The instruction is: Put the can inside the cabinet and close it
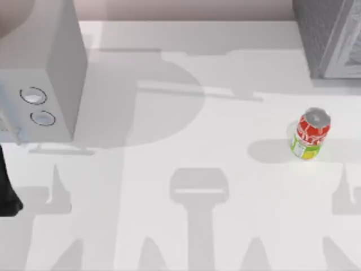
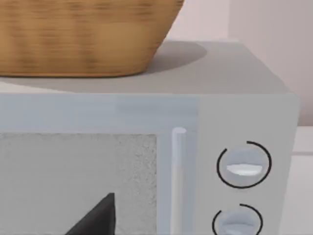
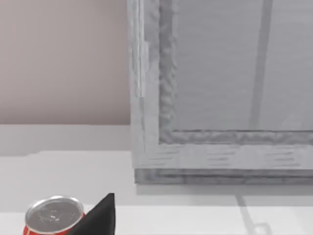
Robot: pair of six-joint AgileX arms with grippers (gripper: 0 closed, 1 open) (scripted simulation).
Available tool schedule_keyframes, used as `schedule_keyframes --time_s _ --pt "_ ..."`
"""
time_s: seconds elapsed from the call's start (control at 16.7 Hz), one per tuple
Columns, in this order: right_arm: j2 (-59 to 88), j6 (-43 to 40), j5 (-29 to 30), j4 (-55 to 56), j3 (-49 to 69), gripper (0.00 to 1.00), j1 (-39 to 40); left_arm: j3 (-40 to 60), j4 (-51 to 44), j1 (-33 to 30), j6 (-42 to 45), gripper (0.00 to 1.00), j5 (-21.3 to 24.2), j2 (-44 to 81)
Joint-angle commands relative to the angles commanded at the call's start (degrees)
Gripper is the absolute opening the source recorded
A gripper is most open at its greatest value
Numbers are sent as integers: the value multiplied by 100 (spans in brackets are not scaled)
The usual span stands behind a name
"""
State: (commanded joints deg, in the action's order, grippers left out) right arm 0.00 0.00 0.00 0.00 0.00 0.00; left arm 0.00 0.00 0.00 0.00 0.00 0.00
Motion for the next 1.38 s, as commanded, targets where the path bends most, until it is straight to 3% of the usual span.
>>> schedule_keyframes --time_s 0.3,0.54,1.38 --pt "303 24 84 228 35 100 67 0 0 0 0 100 0 0" --pt "1380 100 380 1045 162 100 309 0 0 0 0 100 0 0" --pt "8298 498 2181 6355 1023 100 1989 0 0 0 0 100 0 0"
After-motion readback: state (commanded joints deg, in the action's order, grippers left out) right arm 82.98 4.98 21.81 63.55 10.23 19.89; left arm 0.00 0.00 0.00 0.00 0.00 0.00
